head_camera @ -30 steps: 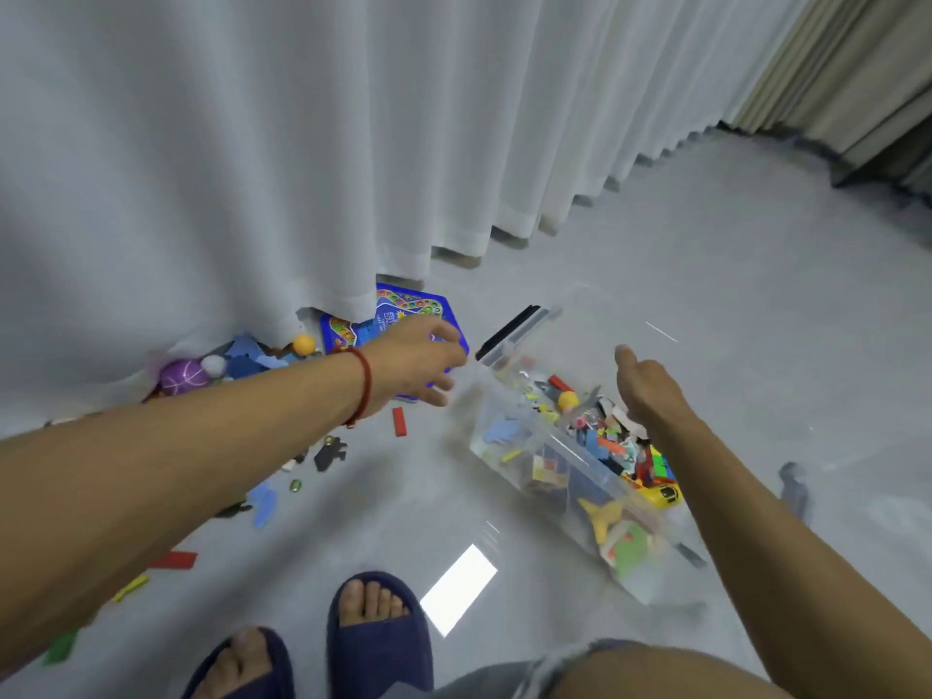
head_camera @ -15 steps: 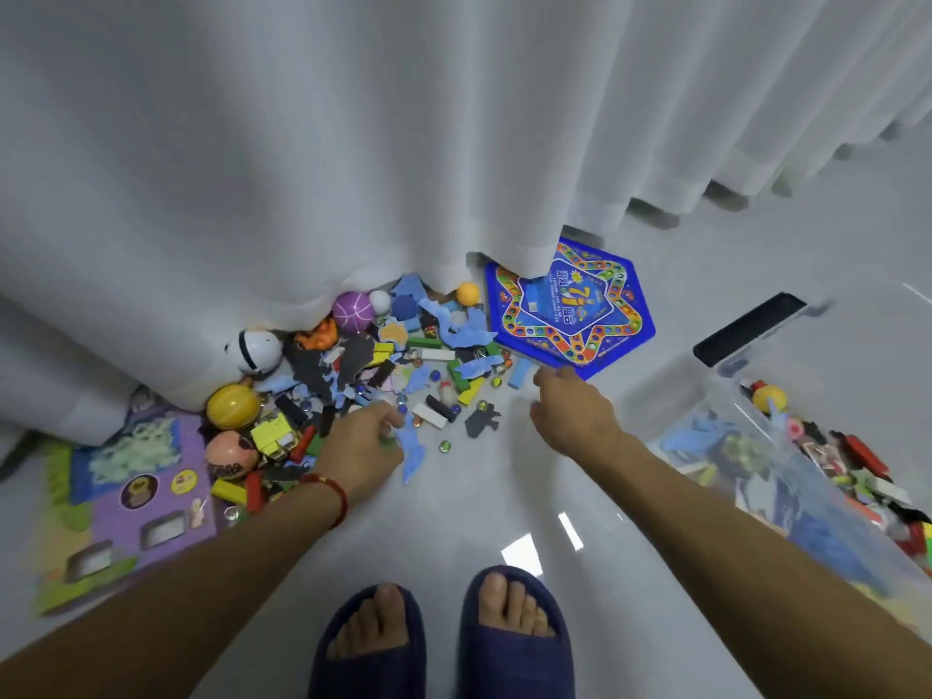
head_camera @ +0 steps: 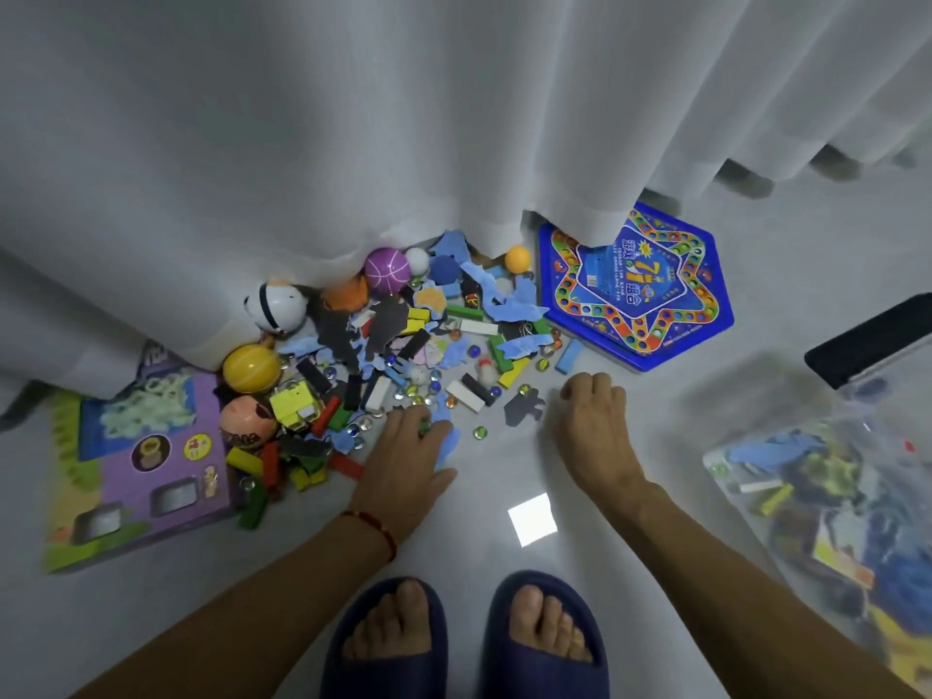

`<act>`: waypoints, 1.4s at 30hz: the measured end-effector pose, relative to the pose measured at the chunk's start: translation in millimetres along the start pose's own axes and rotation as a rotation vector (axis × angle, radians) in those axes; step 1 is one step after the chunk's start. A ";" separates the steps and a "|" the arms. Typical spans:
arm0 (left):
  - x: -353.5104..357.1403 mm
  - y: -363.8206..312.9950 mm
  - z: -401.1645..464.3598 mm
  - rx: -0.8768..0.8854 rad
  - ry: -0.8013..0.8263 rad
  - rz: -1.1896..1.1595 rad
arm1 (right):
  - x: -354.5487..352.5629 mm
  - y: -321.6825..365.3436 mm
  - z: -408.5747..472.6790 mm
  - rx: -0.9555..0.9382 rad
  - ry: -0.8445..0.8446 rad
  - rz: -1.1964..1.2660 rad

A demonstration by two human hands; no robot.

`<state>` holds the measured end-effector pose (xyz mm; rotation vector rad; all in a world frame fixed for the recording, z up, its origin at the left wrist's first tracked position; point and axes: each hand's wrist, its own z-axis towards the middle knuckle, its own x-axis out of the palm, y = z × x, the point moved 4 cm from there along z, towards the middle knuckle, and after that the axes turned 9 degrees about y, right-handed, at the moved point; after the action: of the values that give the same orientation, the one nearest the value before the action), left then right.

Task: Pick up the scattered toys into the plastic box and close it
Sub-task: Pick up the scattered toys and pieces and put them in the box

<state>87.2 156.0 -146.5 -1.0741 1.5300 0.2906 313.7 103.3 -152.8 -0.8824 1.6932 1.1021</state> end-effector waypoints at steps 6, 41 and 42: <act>2.2 -8.0 2.7 0.016 0.020 0.028 | 2.8 24.9 6.1 -0.167 0.062 0.290; -13.9 -8.9 -8.7 0.020 -0.210 -0.022 | -40.9 -65.2 -110.6 0.211 0.061 0.564; -11.7 -6.9 -7.9 0.016 -0.193 -0.017 | -37.7 -62.0 -130.6 0.168 0.079 0.489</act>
<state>86.0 152.1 -131.3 -1.0155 1.3486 0.3590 342.5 -36.9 -110.0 -0.4162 2.0991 1.2266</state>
